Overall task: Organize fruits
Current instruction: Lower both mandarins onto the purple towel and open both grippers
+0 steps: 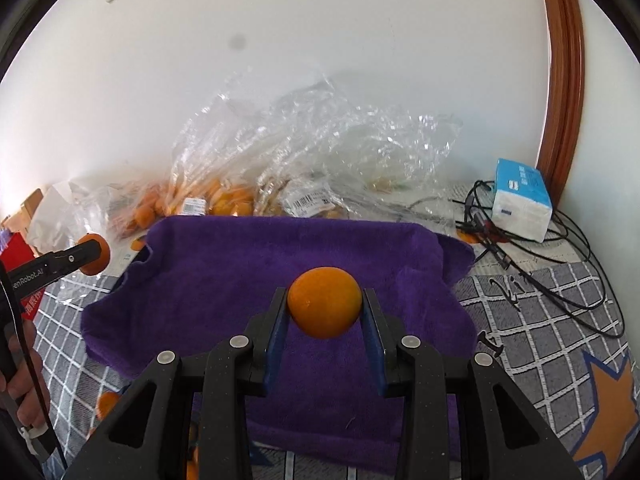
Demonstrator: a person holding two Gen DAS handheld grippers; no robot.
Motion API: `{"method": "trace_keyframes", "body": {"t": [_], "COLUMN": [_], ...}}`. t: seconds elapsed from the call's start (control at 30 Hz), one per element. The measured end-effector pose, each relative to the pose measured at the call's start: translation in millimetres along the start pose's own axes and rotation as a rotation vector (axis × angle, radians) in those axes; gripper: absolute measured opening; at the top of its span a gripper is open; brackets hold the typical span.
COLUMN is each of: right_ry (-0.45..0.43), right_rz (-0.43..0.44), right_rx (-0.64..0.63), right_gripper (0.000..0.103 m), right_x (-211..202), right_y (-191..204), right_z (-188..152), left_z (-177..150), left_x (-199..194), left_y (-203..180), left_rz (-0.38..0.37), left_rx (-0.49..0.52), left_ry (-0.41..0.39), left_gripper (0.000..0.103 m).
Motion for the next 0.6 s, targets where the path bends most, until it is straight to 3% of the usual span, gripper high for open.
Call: {"method": "trace_keyframes", "body": {"t": [0.3,0.6], "right_ry": [0.069,0.111], "right_rz": [-0.040,-0.061], "right_rx": [0.017,-0.001], "right_gripper": [0.035,0.035], "right_x": [37.7,50.9], "right_y": [-2.6,1.2], "right_z": [-13.6,-27.9], "left_z": [-15.8,-20.5], "left_x": [29.7,36.8], "left_y": [10.9,13.8], "left_rz": [0.010,0.001], "left_rx": [0.006,0.025], "left_ry": [0.086,0.111], "left_gripper": [0.040,0.040]}}
Point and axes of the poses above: each gripper's, at about its wrist camera, not at the fingertips, and x roughly the way its jaws point, y to its left, z to its top, the point moved 8 cm from there along x, roughly the way its jaws point, and after that the axes turned 15 degrees about -z, right-handed, at the moved point
